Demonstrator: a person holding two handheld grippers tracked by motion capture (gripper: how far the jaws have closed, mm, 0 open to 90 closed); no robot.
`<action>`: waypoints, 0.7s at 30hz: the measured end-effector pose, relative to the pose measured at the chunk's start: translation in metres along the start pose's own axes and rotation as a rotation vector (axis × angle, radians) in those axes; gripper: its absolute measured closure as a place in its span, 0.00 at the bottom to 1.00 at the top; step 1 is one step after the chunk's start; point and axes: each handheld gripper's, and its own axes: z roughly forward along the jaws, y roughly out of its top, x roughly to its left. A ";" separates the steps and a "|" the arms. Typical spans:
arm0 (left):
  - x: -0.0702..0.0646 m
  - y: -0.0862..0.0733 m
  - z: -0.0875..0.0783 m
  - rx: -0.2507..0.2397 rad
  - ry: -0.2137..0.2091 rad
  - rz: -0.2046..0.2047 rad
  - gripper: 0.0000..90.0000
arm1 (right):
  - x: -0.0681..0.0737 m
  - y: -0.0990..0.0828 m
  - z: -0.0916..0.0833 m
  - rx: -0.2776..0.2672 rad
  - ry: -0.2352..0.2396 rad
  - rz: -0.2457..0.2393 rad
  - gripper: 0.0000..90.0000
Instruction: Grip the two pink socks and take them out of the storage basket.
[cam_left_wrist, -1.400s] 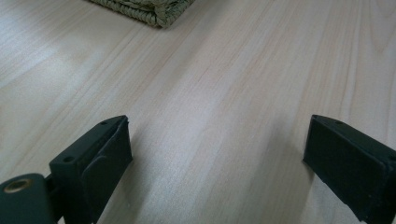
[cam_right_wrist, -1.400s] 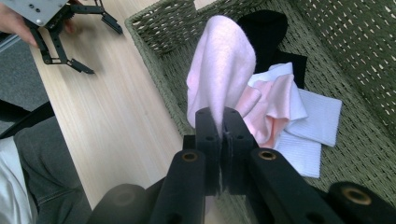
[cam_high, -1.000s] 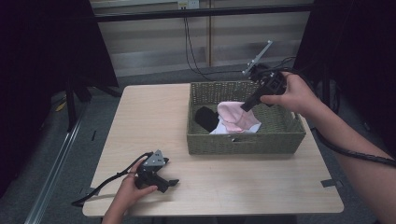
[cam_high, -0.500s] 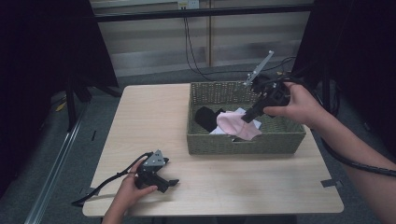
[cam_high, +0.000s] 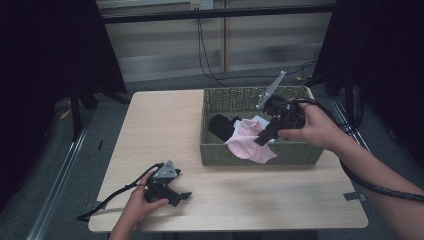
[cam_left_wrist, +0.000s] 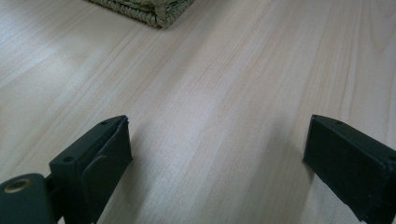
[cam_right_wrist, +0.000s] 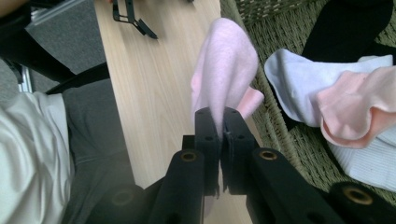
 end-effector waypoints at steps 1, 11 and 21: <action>0.000 0.000 0.000 0.004 0.002 0.001 0.08 | 0.001 -0.001 0.002 0.004 0.000 -0.001 0.96; 0.000 0.000 0.000 0.003 0.003 -0.001 0.08 | 0.005 -0.005 0.019 0.022 0.009 -0.023 0.96; 0.000 0.000 0.000 0.005 0.002 -0.003 0.08 | 0.006 -0.012 0.041 0.034 0.021 -0.037 0.95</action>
